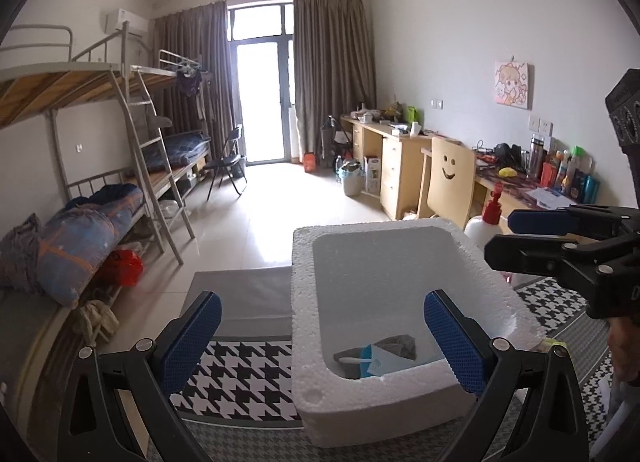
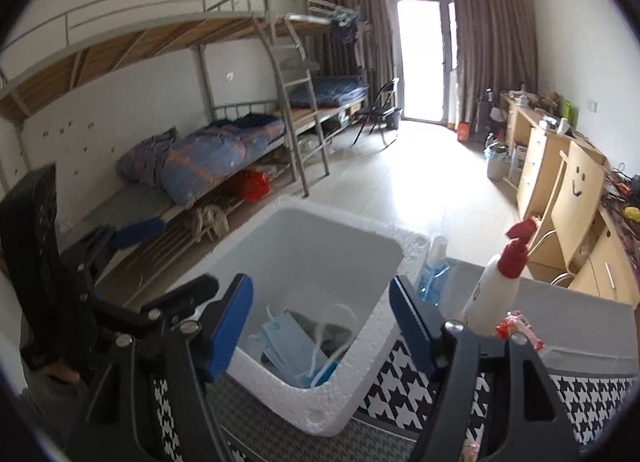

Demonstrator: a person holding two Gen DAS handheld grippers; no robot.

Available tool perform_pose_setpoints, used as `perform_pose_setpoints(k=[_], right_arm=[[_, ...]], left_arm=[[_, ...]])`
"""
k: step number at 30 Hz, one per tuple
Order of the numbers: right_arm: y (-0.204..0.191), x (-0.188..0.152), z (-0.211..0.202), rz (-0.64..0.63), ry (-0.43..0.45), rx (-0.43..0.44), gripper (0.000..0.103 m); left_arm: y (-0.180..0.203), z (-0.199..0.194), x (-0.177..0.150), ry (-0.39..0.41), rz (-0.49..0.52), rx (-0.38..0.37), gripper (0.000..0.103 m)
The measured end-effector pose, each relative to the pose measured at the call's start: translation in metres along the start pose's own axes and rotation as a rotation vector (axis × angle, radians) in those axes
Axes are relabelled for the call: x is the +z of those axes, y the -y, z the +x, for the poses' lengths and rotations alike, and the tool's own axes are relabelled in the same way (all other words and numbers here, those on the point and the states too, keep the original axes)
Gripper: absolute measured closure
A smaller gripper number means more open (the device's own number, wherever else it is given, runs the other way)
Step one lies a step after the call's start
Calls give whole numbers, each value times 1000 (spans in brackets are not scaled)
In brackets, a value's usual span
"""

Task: Organize soft objects
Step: 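Lower the mask into the foam box and open the right gripper, then withdraw both tools from the box toward the yellow foam net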

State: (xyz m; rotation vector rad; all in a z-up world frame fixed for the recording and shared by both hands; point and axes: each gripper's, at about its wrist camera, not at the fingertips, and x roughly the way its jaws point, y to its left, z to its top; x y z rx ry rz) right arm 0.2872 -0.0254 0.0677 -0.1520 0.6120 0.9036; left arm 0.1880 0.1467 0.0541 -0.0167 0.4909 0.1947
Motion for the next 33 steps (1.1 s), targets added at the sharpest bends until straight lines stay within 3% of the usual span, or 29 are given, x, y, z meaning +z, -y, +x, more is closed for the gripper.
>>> perform_pose_setpoints(k=[15, 24, 33], right_arm=[[-7, -9, -22, -30, 41, -37, 28], [-11, -15, -41, -39, 95, -77, 8], [-12, -24, -60, -20, 130, -91, 8]], left_arm=[[14, -25, 3, 31, -29, 27, 1], [23, -47, -2, 53, -39, 12, 1], [24, -63, -5, 62, -56, 10, 1]])
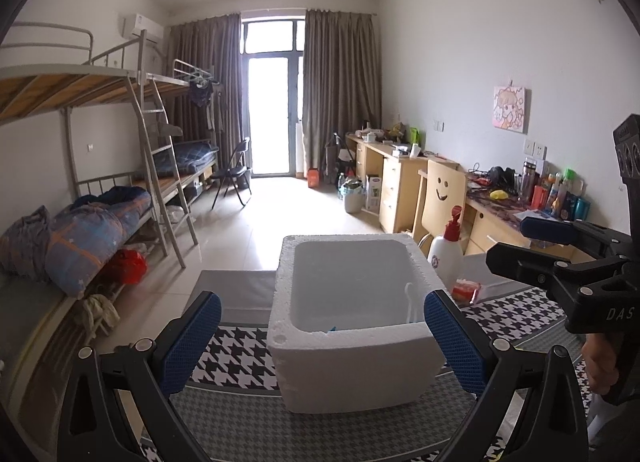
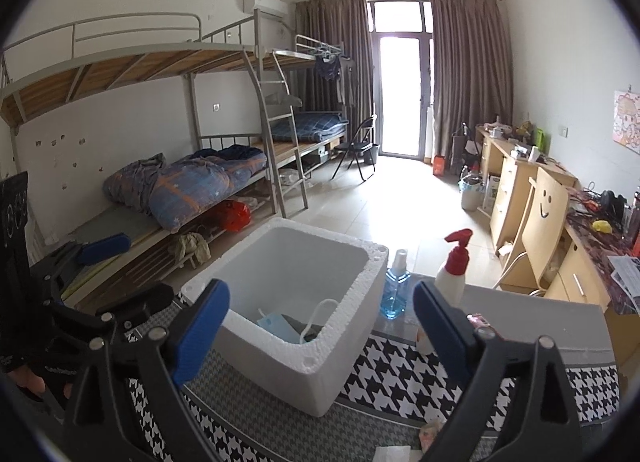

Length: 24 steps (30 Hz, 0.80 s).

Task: Organize soft objects
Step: 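Withdraw both tools from the box toward the yellow foam net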

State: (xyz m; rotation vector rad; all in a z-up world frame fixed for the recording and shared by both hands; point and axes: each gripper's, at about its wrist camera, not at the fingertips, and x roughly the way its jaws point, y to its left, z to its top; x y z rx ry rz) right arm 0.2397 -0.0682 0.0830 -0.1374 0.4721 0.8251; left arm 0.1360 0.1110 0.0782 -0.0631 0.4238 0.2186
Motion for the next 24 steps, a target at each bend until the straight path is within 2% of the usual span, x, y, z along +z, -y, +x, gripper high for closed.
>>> perform_pose_setpoints(k=[24], right_arm=[[11, -24, -48, 28, 89, -58, 8]], left_arm=[[25, -48, -14, 108, 25, -51, 1]])
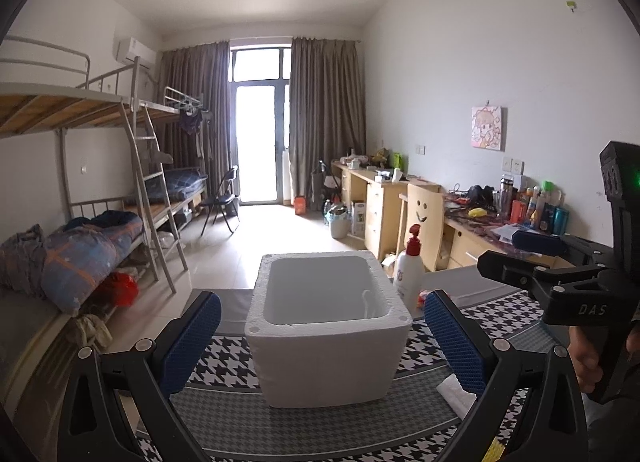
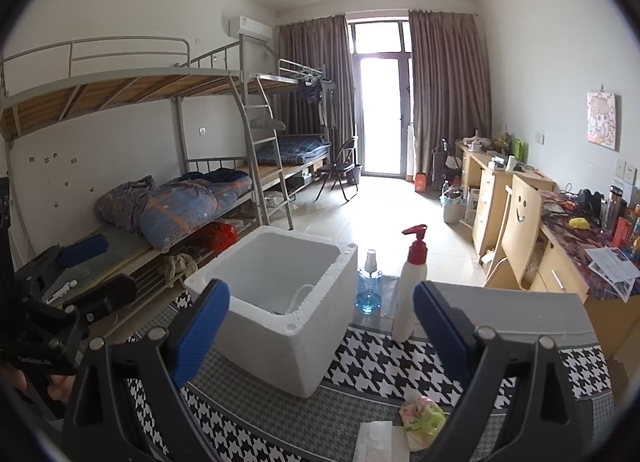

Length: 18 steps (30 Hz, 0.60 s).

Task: Organize soft objects
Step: 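Withdraw both tools from the box toward the yellow foam net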

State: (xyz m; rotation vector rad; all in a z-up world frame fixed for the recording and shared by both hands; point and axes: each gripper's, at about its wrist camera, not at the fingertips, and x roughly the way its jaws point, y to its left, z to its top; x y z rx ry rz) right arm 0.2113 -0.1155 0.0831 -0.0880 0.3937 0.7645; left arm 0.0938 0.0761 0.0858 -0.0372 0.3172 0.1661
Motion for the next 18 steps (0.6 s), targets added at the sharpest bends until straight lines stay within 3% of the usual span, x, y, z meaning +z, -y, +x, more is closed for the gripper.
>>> perform_pose_setpoints(k=[18], right_arm=[[9, -22, -22, 19, 17, -81, 8]], left_arm=[[15, -13, -15, 22, 24, -39, 1]])
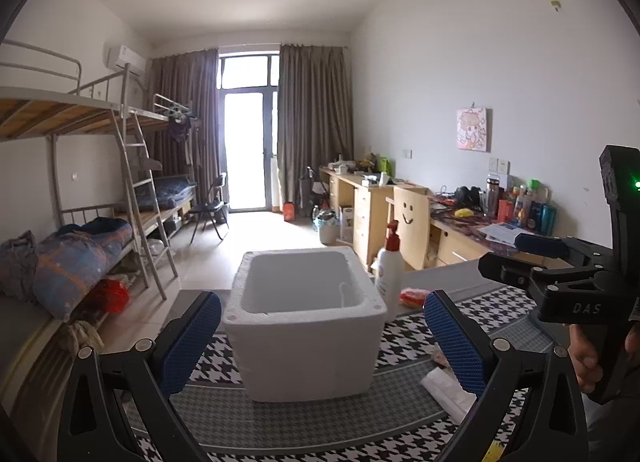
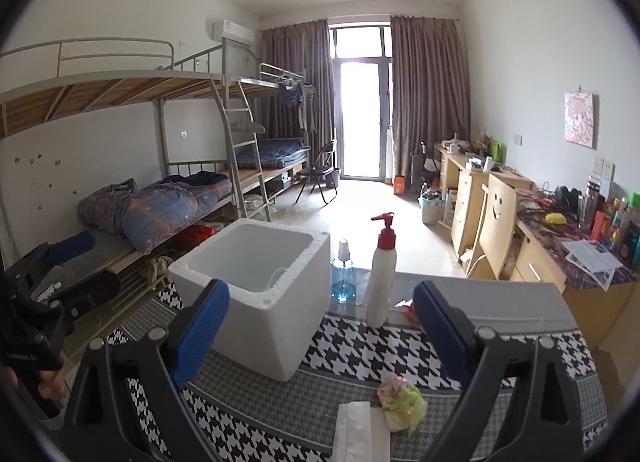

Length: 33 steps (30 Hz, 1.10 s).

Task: Organize soft objects
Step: 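Withdraw both tools from the box toward the yellow foam net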

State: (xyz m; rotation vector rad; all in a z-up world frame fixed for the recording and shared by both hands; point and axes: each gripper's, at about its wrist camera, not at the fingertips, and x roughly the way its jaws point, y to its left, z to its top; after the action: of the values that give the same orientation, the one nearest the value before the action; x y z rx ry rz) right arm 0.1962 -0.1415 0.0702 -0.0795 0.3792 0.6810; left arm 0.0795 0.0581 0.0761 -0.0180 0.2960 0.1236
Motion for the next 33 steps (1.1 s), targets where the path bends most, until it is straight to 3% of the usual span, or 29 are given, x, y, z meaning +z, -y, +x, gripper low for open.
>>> perform_pose_setpoints(k=[6, 13, 33], right_arm=[[1, -11, -6, 8, 3, -31, 8], [6, -22, -15, 25, 0, -24, 8], [18, -46, -34, 46, -2, -75, 8]], left_arm=[[4, 0, -5, 0, -2, -17, 1], [16, -2, -18, 0, 8, -94, 1], [38, 3, -40, -14, 20, -125, 1]])
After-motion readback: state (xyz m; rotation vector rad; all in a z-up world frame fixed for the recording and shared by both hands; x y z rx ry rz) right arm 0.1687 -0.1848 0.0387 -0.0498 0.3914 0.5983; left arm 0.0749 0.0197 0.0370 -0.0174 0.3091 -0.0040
